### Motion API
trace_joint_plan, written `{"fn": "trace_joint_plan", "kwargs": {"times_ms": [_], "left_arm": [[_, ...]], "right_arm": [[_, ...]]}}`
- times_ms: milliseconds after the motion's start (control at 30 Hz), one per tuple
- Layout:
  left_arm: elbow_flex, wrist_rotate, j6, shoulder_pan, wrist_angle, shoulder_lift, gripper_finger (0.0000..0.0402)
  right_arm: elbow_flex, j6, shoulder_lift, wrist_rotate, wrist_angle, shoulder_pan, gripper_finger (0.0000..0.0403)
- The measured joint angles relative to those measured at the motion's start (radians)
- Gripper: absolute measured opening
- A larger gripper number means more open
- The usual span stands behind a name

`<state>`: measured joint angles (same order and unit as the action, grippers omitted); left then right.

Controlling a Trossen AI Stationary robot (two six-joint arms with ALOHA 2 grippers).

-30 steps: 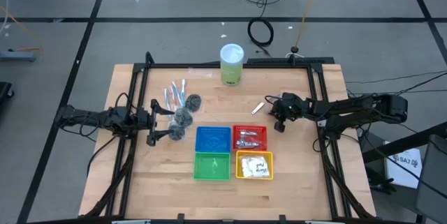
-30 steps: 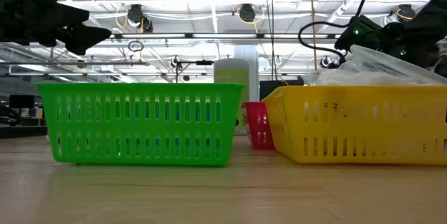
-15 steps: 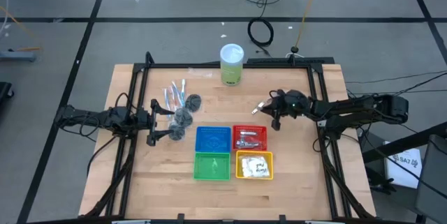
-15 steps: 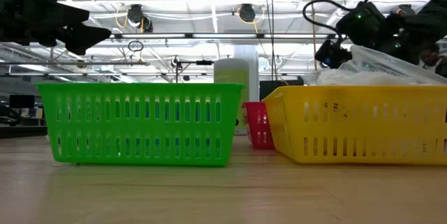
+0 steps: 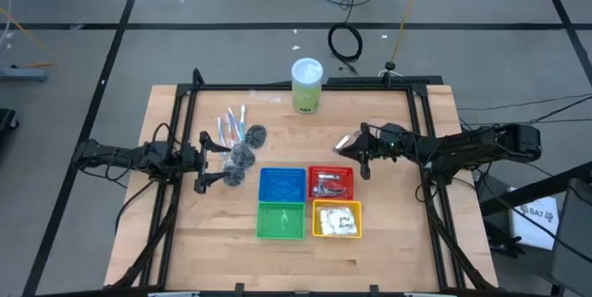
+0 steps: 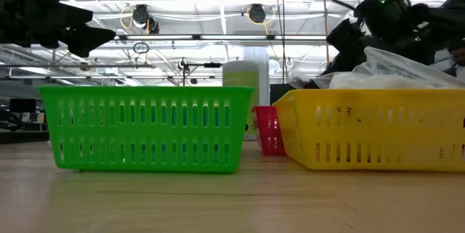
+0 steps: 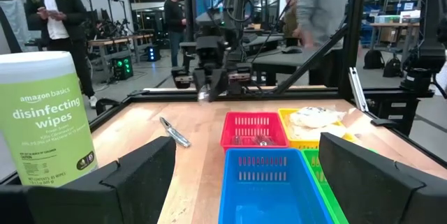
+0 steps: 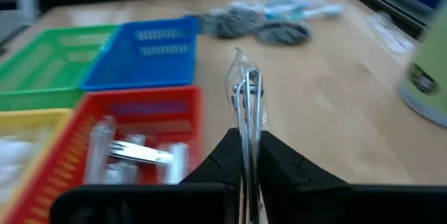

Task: Pick & Place Travel size toiletries
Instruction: Put the nail cutter into the red basket

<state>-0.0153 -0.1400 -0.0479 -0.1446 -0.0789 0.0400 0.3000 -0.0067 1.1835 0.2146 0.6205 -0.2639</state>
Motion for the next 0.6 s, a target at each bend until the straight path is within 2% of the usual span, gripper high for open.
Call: {"fn": "trace_joint_plan", "kwargs": {"times_ms": [233,400,600], "left_arm": [[0.0,0.0,0.0,0.0,0.0,0.0,0.0347],[0.0,0.0,0.0,0.0,0.0,0.0,0.0347],[0.0,0.0,0.0,0.0,0.0,0.0,0.0347]], "right_arm": [[0.0,0.052,0.0,-0.008,0.065,0.137,0.0018],[0.0,0.078,0.0,-0.13,0.072,0.263,0.0018],[0.0,0.106,0.0,-0.227,0.072,0.384,0.0018]]}}
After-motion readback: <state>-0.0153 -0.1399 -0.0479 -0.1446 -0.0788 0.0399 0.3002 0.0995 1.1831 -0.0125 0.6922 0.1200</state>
